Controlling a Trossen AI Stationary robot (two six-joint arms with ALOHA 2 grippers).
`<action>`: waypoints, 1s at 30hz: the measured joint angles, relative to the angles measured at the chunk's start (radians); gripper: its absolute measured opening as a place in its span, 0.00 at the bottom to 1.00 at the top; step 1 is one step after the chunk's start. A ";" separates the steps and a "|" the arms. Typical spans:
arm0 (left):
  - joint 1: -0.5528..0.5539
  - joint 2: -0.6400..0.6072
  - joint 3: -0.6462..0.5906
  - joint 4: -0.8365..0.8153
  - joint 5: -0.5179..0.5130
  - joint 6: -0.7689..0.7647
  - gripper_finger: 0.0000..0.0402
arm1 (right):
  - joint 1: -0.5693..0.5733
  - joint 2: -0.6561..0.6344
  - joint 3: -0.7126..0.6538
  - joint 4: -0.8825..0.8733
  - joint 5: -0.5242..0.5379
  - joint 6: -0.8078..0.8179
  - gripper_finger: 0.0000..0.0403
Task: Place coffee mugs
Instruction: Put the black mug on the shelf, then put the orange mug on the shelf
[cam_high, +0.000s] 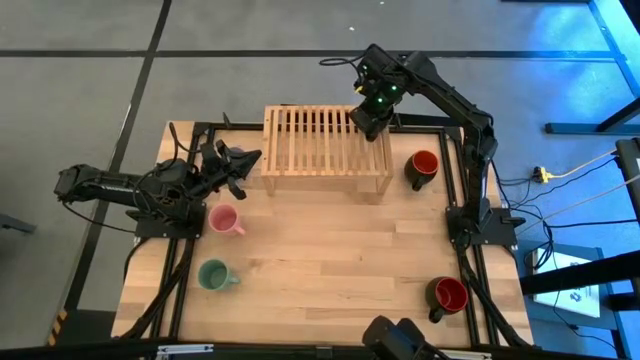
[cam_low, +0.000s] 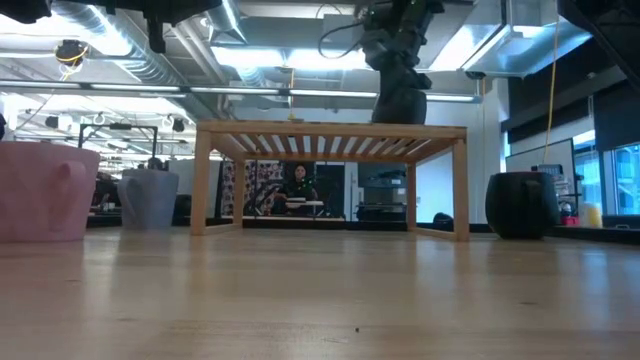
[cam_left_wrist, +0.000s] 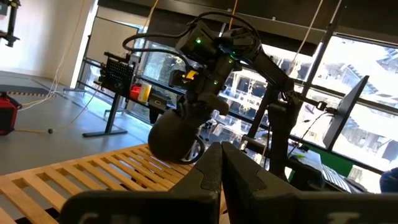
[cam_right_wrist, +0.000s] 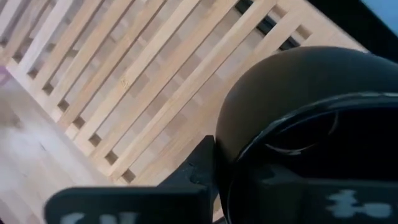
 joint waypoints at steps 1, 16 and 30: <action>0.000 0.000 0.000 0.000 0.000 0.000 0.00 | 0.000 0.000 0.000 0.007 0.007 0.000 0.10; 0.000 0.000 0.000 0.000 0.000 0.000 0.00 | 0.001 0.000 0.006 0.060 0.058 -0.013 0.21; 0.000 0.000 0.000 0.000 -0.006 0.006 0.00 | 0.024 -0.160 0.098 -0.089 0.066 -0.052 0.21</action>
